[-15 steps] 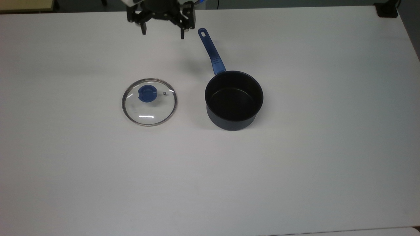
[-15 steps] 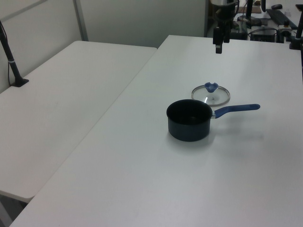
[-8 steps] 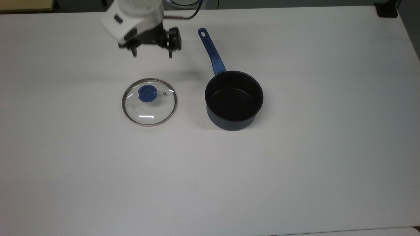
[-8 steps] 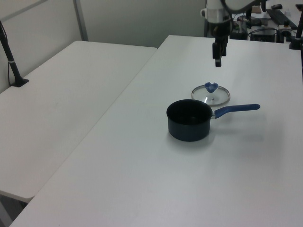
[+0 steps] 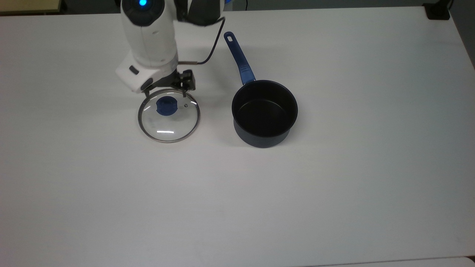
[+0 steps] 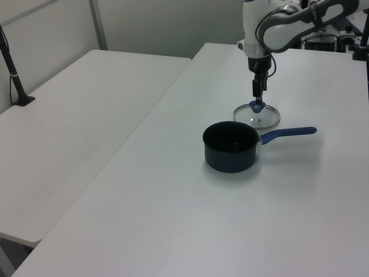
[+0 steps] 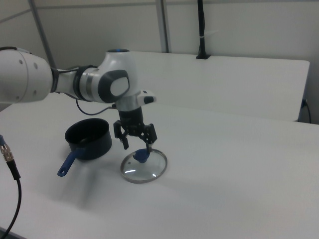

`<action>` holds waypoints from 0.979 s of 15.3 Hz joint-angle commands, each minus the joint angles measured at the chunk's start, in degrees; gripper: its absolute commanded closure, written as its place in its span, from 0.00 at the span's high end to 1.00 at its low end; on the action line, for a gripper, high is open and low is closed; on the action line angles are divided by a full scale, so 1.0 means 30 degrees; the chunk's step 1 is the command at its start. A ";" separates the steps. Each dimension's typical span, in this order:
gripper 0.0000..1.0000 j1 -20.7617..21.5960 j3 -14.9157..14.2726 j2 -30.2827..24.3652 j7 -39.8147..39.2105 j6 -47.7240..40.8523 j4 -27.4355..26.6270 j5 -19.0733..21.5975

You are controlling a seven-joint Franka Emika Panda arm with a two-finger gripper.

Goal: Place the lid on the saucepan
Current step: 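Lower the gripper over the blue knob of the glass lid, then close the gripper on the blue knob and lift the lid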

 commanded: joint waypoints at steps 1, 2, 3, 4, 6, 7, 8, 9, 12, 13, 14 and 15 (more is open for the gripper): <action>0.96 -0.0259 -0.0102 0.0149 -0.0449 0.1396 -0.0584 -0.0202; 0.94 -0.0259 -0.0102 0.0325 -0.0421 0.1603 -0.0585 -0.0231; 0.94 -0.0288 -0.0102 0.0472 -0.0420 0.1808 -0.0585 -0.0231; 0.94 -0.0260 -0.0102 0.0677 -0.0420 0.1926 -0.0585 -0.0231; 0.94 -0.0201 -0.0073 0.0796 -0.0420 0.2189 -0.0585 -0.0202; 0.94 -0.0172 -0.0073 0.0796 -0.0420 0.2249 -0.0614 -0.0231; 0.94 -0.0143 -0.0073 0.0912 -0.0420 0.2249 -0.0614 -0.0231; 0.93 -0.0113 -0.0073 0.1000 -0.0420 0.2249 -0.0643 -0.0231; 0.67 -0.0113 -0.0073 0.0972 -0.0450 0.2249 -0.0672 -0.0231; 0.57 -0.0113 -0.0073 0.0972 -0.0450 0.2249 -0.0672 -0.0231; 0.50 -0.0113 -0.0073 0.0914 -0.0479 0.2249 -0.0614 -0.0231; 0.47 -0.0113 -0.0073 0.0797 -0.0508 0.2133 -0.0556 -0.0231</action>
